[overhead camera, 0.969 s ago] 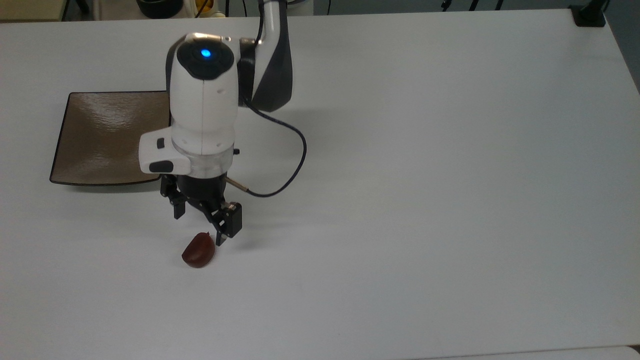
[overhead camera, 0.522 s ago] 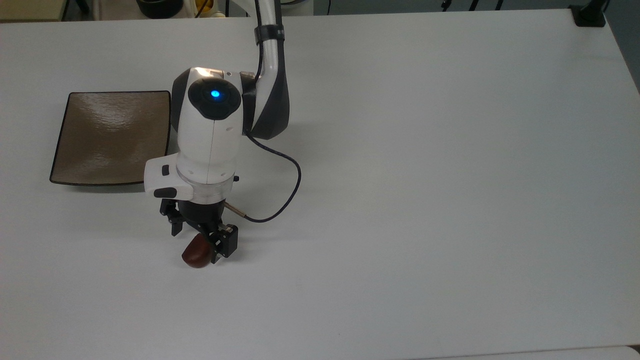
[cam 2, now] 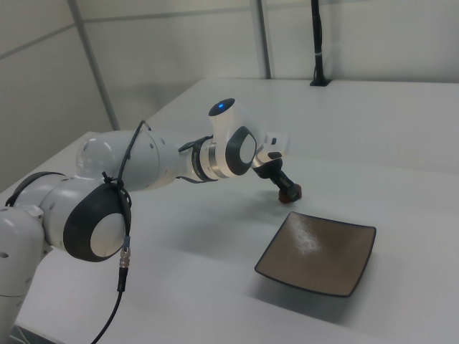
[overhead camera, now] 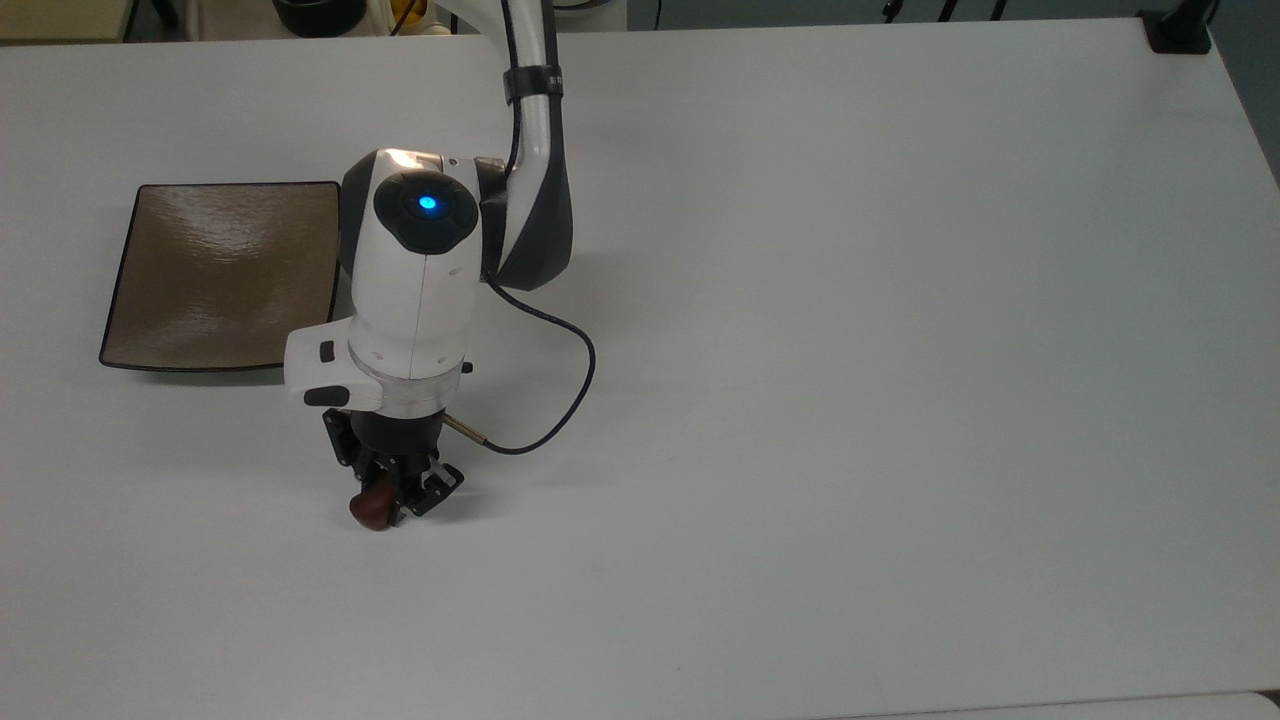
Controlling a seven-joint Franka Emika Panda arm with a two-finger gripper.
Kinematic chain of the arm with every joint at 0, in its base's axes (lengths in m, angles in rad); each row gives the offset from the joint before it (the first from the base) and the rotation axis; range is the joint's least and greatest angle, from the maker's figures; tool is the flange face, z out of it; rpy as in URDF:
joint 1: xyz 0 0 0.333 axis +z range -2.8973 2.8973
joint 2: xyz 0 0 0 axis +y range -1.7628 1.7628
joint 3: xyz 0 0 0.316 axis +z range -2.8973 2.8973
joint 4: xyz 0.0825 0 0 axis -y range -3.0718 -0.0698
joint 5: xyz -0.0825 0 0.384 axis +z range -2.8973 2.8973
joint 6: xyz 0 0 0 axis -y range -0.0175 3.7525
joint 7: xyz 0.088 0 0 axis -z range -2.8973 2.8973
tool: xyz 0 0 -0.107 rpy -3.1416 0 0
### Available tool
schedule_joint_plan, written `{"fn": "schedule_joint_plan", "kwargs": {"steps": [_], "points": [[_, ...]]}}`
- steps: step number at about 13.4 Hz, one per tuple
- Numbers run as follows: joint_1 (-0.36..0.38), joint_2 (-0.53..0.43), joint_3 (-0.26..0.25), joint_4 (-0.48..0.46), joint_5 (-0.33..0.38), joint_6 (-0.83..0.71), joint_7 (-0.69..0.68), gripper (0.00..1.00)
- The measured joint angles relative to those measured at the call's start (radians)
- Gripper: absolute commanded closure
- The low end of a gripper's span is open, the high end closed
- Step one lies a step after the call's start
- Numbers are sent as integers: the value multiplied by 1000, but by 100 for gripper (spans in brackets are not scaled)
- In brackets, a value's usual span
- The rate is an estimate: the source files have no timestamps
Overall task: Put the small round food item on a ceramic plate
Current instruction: 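Lift the held food item and carry it over the brown plate, then lower the food item onto the plate and open the gripper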
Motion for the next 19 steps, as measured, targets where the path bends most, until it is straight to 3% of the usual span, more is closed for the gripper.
{"fn": "schedule_joint_plan", "kwargs": {"steps": [6, 10, 13, 17, 18, 19], "points": [[-35, -46, 21, 9, -1, -4, -13, 70], [-55, -176, 33, -59, 37, -104, -126, 70], [-77, -325, 34, -145, 186, -276, -399, 70], [-94, -517, 3, -352, 204, -375, -674, 68], [-94, -539, -13, -386, 204, -375, -710, 64], [-95, -556, -31, -411, 204, -375, -747, 50]]}}
